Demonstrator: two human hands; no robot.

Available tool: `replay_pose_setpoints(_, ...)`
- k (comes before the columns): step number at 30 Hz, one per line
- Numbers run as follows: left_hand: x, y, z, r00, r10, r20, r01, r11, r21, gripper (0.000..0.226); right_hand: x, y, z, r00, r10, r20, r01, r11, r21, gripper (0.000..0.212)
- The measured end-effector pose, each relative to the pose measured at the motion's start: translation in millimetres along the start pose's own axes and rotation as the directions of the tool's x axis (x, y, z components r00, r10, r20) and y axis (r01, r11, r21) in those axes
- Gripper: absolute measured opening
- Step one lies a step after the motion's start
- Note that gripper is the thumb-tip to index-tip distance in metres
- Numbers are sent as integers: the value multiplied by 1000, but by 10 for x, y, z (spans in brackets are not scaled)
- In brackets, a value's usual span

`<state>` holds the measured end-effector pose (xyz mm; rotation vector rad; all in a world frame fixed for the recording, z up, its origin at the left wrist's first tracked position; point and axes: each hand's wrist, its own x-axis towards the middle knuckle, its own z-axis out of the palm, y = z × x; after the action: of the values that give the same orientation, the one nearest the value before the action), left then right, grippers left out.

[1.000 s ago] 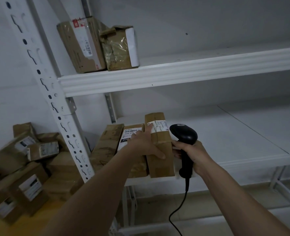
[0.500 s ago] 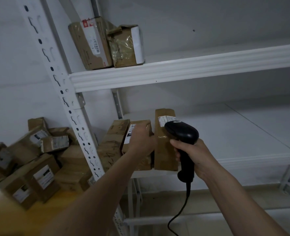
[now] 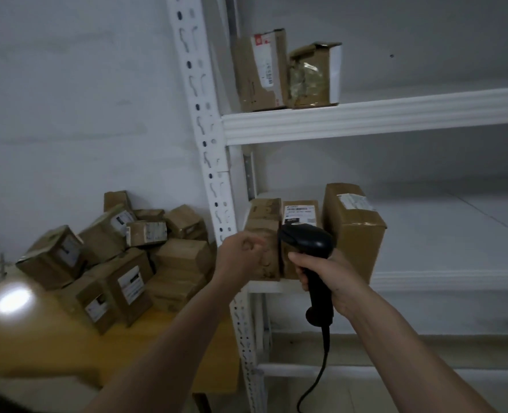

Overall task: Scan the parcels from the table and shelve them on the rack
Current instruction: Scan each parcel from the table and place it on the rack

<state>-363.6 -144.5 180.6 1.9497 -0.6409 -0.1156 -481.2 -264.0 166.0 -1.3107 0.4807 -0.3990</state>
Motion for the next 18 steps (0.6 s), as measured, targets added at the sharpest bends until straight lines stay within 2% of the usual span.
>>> replay_pose_setpoints(3,-104,-273,-472,997,-76,34,76,997,-10,16,-11,160,422,999,43,12,-43,999,-10,9)
replay_pose_setpoints(8,-300,-860,-1205,978,-181,99,172,981,93,14,-50,464,1170,995,76,64,-74,997,-37,11)
replay_pose_setpoints(13,-468,-1434,-1874,959,-270,86,262,961,92,14,-100,788,1882,989,116,90,-109,991,-78,12)
replay_pose_setpoints(18,-627,-1863,-2383,944,-329,25,324,938,125,26,-126,1048,2469,982,161,102,-153,984,-87,16)
